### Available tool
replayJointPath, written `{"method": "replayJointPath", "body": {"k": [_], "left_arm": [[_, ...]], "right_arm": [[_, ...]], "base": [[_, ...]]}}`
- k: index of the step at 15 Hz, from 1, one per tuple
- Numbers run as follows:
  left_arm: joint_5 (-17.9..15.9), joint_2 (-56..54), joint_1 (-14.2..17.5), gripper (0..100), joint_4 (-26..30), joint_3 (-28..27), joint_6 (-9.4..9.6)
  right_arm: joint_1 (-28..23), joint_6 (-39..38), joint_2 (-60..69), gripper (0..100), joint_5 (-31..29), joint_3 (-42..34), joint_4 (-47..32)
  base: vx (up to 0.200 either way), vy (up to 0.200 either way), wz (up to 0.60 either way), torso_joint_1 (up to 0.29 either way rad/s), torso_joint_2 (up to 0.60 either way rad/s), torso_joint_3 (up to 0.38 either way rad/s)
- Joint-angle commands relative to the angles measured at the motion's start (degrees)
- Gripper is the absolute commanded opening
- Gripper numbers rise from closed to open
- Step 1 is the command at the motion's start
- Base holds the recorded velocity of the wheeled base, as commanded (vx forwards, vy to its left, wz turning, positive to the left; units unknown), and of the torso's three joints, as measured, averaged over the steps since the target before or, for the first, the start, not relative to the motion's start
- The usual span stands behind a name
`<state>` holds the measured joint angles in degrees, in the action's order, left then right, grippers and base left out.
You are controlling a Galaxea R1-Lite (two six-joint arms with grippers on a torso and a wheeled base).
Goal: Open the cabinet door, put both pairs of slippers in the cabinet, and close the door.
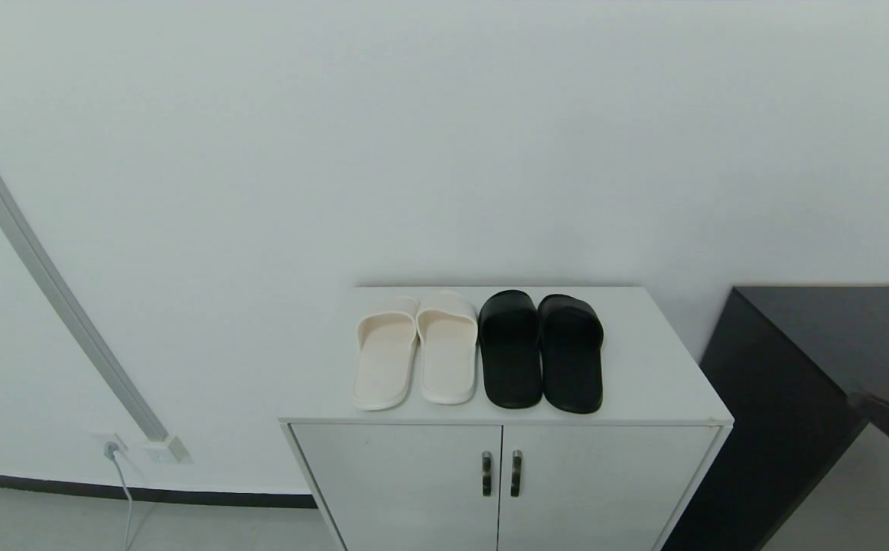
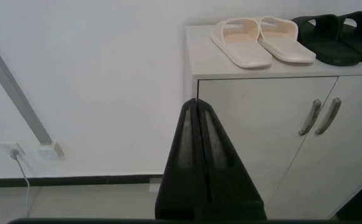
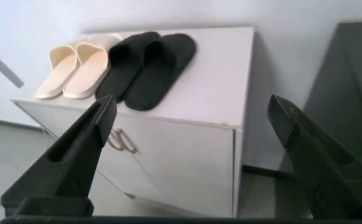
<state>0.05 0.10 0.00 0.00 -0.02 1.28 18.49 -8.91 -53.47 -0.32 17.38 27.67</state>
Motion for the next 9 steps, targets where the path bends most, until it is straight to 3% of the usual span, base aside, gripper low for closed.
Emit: {"method": "replayJointPath", "body": {"k": [1, 9], "left_arm": [[0.04, -0.01, 0.0, 0, 0.0, 0.02, 0.04], [0.04, -0.01, 0.0, 0, 0.0, 0.02, -0.14]], "right_arm": [[8.31, -0.41, -14.12, 100, -5.66, 2.48, 5.9], [23.08, -4.54, -32.4, 100, -22.45, 13.47, 13.37]], "base": [[0.0, 0.0, 0.0, 0.0, 0.0, 0.0], [0.0, 0.0, 0.0, 0.0, 0.0, 0.0]]}}
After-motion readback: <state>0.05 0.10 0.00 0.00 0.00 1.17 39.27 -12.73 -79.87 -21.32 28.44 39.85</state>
